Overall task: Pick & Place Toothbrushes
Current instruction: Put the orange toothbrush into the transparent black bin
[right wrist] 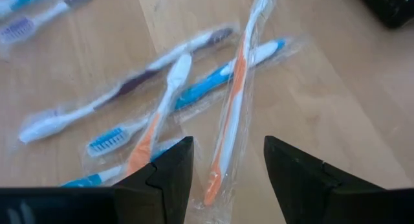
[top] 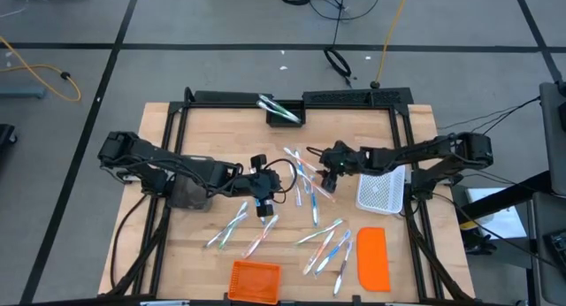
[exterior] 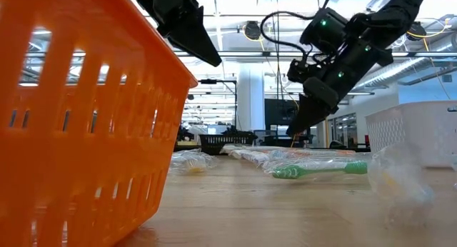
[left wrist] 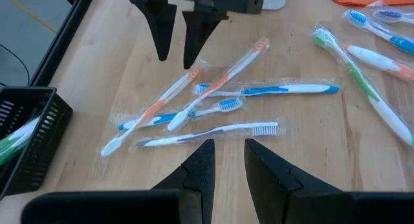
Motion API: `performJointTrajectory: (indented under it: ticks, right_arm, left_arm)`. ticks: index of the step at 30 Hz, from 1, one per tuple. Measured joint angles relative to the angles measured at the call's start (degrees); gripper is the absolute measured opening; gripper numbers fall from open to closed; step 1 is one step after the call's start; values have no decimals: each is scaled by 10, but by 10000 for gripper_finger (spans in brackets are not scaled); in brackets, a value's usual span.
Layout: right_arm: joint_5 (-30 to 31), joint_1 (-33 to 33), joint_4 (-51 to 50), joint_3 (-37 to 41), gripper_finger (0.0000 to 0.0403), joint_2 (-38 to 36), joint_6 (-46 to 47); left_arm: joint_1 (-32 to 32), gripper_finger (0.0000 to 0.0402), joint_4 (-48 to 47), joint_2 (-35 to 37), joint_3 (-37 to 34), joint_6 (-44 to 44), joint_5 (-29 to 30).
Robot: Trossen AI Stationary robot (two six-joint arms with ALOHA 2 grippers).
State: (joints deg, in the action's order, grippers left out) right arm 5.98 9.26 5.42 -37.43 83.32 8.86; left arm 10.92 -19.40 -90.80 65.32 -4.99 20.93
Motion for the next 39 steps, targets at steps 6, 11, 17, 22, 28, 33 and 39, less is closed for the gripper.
performJointTrajectory:
  ticks: [6,11,17,22,28,33,39]
  right_arm:
    - [8,0,20,1,180,48,0]
    - [31,0,33,1,180,49,1]
    - [30,-4,30,1,180,49,5]
    - [30,-4,31,1,180,49,7]
    - [29,-4,30,1,180,72,11]
    - [29,-4,60,0,180,109,23]
    - [32,-4,80,-1,144,123,25]
  left_arm:
    - [0,85,0,0,0,0,0]
    - [0,85,0,0,0,1,0]
    - [0,85,0,0,0,1,0]
    - [0,85,0,0,0,1,0]
    - [0,85,0,0,0,1,0]
    - [0,85,0,0,0,0,0]
    - [0,85,1,0,0,1,0]
